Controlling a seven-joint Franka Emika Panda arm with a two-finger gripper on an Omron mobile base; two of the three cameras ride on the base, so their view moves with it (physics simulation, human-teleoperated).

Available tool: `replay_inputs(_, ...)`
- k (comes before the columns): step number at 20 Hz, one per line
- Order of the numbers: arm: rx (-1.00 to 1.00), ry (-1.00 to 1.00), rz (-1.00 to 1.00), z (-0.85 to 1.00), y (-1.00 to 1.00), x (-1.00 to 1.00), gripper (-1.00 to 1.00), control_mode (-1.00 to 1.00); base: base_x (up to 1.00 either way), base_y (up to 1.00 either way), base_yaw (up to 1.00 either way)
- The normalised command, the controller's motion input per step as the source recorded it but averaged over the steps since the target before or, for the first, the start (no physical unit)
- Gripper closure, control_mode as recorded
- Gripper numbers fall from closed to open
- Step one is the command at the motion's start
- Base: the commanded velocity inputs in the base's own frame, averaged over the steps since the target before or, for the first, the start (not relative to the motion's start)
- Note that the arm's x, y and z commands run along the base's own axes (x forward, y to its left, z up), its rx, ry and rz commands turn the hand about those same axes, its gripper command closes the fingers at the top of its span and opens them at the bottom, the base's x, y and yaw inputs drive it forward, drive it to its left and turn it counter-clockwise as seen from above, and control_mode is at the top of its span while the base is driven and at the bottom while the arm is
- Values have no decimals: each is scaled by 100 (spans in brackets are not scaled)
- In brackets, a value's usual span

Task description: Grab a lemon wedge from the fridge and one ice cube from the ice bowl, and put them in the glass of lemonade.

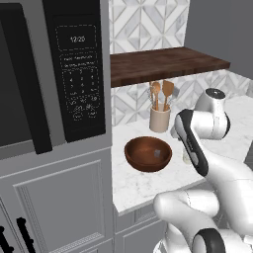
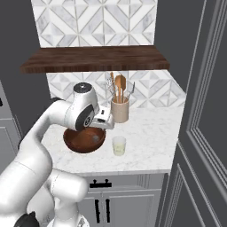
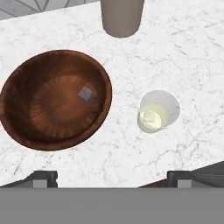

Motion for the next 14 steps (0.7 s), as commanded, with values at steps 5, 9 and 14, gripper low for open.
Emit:
replay_inputs(5,-2,0,0,17,23,-59,-100,-100,0,0,0)
replay_inputs(9,0,-5,1,15,9,-53,-100,-100,0,0,0)
replay_inputs(14,0,0,0,0,0,0,-100,-100,0,0,0)
